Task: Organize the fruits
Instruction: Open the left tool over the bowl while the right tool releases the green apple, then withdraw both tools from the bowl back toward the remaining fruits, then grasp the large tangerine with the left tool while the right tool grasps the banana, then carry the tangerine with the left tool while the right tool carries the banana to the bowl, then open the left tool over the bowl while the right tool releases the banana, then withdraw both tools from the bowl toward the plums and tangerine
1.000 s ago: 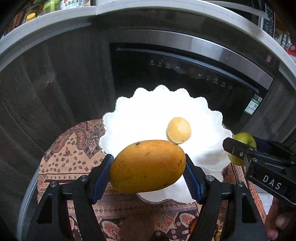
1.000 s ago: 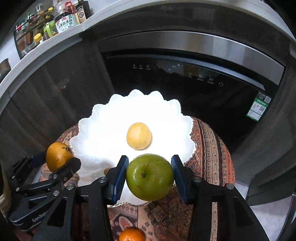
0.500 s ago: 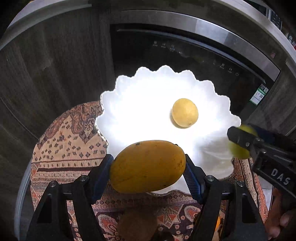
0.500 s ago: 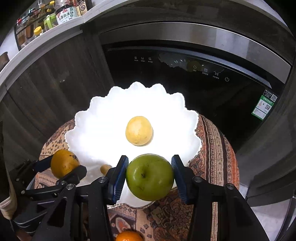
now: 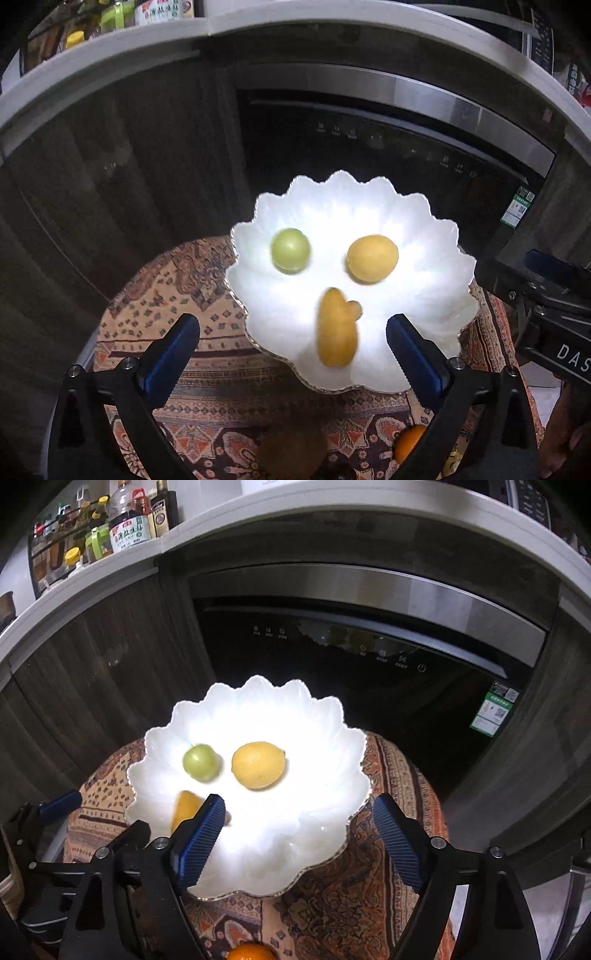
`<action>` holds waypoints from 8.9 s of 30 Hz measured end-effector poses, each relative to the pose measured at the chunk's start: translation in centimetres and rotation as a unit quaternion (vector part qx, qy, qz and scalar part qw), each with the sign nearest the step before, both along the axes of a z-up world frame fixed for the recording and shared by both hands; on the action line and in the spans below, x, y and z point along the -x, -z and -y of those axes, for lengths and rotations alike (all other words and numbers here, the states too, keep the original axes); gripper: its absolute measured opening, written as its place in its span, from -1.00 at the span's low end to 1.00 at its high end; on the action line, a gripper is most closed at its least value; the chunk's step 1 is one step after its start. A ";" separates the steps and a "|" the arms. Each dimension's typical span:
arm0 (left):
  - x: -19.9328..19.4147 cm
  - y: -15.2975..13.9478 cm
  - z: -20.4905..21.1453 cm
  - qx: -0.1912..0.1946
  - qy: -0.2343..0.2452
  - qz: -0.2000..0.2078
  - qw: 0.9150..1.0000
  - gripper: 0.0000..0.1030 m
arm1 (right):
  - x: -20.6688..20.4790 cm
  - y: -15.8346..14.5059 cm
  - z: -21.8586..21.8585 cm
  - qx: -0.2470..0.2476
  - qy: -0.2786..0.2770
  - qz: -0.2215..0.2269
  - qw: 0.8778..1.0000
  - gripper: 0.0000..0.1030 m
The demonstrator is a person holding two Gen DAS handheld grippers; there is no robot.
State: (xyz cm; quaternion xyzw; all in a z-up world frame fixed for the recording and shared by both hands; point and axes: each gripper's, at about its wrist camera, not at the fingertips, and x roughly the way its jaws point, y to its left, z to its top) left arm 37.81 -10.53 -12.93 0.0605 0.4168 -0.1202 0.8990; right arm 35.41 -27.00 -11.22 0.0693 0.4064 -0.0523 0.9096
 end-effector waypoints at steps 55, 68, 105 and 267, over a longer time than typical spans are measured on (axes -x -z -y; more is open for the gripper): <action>16.0 0.2 -1.5 0.005 -0.003 0.013 1.000 0.98 | 16.3 -0.2 -0.4 0.023 0.026 0.011 0.999 0.65; 17.9 4.7 -1.3 -0.004 -0.004 -0.007 1.000 0.88 | 18.4 4.1 -0.9 0.035 0.023 -0.004 0.999 0.65; 17.7 11.5 2.0 -0.025 0.028 -0.066 0.997 -0.13 | 19.1 8.7 -1.1 0.035 0.007 -0.018 0.999 0.64; 7.4 -7.6 -4.3 -0.018 -0.060 0.081 0.995 0.93 | 7.4 -7.0 -3.7 0.038 0.019 0.095 0.995 0.67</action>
